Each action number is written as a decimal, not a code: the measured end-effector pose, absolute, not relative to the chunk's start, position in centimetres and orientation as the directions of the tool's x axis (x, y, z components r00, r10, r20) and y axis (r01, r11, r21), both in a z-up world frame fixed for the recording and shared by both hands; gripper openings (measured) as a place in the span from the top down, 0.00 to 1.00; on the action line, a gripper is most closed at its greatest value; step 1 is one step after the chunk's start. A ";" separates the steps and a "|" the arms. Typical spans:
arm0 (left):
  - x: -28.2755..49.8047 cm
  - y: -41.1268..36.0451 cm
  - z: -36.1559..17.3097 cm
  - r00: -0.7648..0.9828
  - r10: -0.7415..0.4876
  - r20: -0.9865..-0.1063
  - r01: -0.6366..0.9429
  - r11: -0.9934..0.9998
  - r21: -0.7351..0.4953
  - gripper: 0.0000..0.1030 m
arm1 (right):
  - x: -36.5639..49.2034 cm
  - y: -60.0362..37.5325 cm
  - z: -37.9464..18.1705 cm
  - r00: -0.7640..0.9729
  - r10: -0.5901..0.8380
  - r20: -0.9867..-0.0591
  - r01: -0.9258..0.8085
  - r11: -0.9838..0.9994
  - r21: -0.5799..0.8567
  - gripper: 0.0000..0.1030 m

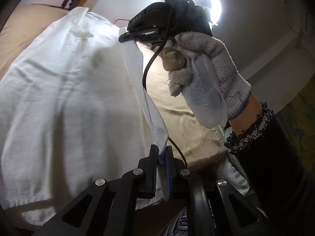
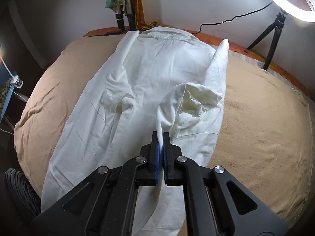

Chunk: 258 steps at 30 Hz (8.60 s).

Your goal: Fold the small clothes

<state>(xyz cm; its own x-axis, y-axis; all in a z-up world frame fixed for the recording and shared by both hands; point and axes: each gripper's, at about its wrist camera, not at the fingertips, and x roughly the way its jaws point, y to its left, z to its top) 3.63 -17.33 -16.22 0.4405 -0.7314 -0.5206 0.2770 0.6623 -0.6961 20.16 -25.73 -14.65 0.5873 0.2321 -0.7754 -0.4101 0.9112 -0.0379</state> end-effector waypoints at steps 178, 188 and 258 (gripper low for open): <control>19.8 -1.6 -12.3 0.432 -0.649 -0.626 0.111 0.727 -0.677 0.98 | 13.8 -38.2 -17.1 0.474 0.756 -0.451 -0.248 0.606 0.756 0.91; 23.5 -0.5 -14.1 0.485 -0.603 -0.634 0.022 0.733 -0.680 0.53 | 18.1 -39.5 -19.2 0.440 0.769 -0.464 -0.161 0.576 0.802 0.73; 19.9 -2.1 -15.0 0.603 -0.418 -0.680 0.159 0.898 -0.410 0.89 | 17.5 -38.4 -16.7 0.668 0.468 -0.578 -0.365 0.884 0.293 0.74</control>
